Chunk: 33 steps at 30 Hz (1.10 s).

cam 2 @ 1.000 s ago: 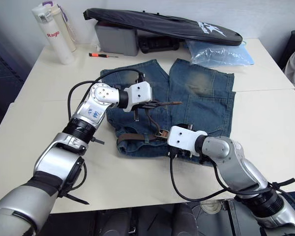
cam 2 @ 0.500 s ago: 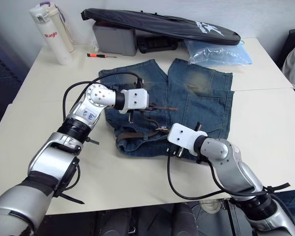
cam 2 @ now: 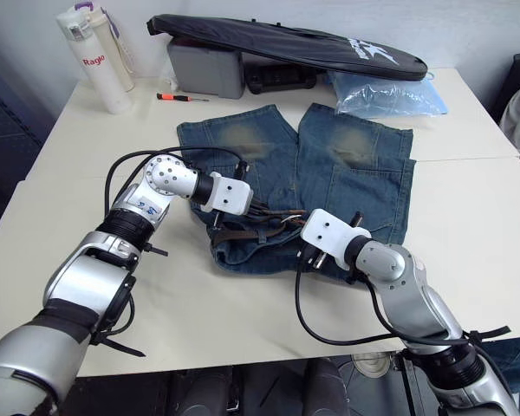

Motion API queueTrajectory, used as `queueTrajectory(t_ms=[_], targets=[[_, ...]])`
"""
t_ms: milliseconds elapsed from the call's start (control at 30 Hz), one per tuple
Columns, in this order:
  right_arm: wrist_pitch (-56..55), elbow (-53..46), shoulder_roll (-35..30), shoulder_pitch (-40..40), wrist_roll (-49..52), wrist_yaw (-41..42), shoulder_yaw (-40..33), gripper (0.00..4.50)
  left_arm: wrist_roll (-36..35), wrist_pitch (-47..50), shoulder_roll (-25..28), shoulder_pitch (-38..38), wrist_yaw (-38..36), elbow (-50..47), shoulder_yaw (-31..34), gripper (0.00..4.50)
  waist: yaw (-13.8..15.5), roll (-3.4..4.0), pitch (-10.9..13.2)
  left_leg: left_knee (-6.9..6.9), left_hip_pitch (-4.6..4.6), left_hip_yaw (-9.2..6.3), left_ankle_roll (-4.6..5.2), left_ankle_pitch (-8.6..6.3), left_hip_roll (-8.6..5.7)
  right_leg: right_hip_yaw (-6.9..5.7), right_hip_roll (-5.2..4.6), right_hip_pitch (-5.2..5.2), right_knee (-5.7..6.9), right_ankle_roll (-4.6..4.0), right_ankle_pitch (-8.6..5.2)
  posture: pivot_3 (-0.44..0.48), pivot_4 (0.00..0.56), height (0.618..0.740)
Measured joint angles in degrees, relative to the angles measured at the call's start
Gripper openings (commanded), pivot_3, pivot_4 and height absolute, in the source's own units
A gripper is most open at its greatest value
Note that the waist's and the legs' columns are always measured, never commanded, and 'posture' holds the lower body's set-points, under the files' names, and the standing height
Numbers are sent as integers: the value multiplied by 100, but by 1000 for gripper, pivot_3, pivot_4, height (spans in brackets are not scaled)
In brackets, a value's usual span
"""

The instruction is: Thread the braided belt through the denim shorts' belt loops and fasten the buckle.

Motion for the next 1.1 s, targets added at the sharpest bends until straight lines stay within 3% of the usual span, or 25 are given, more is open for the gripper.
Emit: queueTrajectory(t_ms=[1100], targets=[[-48, 3, 1, 46, -140, -28, 91, 16, 131, -149, 129, -369, -157, 686, 70, 0, -7, 0, 0, 0, 0, 0, 0, 0, 0, 0, 0, 0, 1, 0, 0, 0, 150, 740]])
